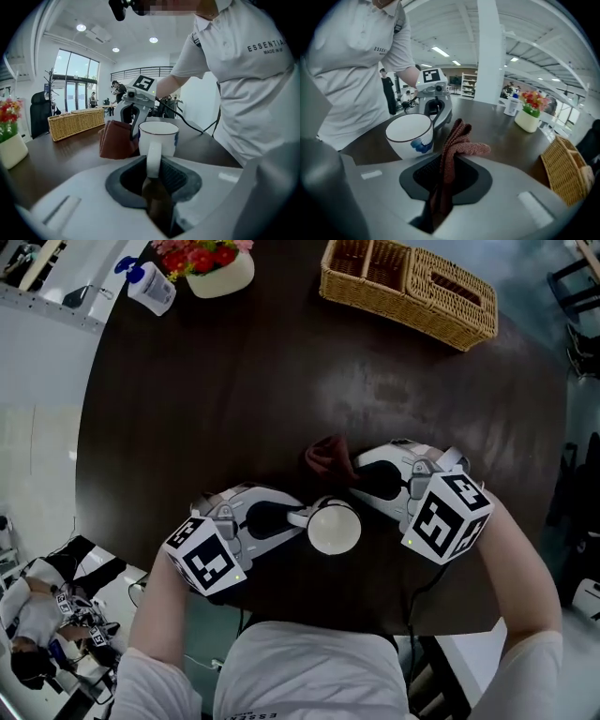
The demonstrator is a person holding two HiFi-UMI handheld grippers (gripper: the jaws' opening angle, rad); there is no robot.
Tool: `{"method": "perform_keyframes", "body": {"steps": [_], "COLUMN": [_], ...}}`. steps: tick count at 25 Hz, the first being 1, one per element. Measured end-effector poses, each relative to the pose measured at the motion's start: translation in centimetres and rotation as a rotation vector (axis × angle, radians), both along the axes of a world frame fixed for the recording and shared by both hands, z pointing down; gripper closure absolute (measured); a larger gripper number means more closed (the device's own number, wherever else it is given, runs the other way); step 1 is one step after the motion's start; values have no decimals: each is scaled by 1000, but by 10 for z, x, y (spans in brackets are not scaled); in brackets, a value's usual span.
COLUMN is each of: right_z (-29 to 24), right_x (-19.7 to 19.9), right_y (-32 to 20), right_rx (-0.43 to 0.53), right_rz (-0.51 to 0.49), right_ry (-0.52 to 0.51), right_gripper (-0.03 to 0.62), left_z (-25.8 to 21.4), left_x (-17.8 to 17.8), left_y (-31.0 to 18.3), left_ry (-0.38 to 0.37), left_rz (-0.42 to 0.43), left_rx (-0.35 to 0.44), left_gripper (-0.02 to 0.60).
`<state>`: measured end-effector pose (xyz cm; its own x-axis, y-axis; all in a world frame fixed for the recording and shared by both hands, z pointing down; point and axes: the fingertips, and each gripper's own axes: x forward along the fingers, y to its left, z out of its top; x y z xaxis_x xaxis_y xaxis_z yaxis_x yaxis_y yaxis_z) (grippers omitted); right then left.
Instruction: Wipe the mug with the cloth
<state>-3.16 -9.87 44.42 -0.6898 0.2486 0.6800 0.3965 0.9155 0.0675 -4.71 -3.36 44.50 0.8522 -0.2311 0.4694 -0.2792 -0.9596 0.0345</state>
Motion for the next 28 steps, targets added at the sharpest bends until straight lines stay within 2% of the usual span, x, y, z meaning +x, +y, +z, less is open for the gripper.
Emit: {"method": "perform_keyframes", "body": {"steps": [5, 8, 11, 14, 20, 28], "right_z": [5, 9, 9, 7, 1, -3], "right_x": [-7, -2, 5, 8, 17, 37], "right_y": [17, 23, 27, 27, 26, 32], "right_rx": [-5, 79, 127, 136, 77, 53], "right_rz": [-226, -363, -428, -399, -218, -33], "right_ry": [53, 100, 128, 123, 90, 90], "right_gripper": [516, 517, 517, 517, 516, 516], "left_z": [-1, -2, -2, -1, -1, 0], "left_x": [0, -1, -1, -2, -3, -3], "left_y": [-1, -1, -2, -2, -2, -2], "left_ry": [20, 18, 18, 21, 32, 30], "left_rz": [-21, -20, -30, -49, -146, -237], "left_rx": [-27, -35, -39, -38, -43, -51], "left_gripper": [506, 505, 505, 505, 505, 505]}}
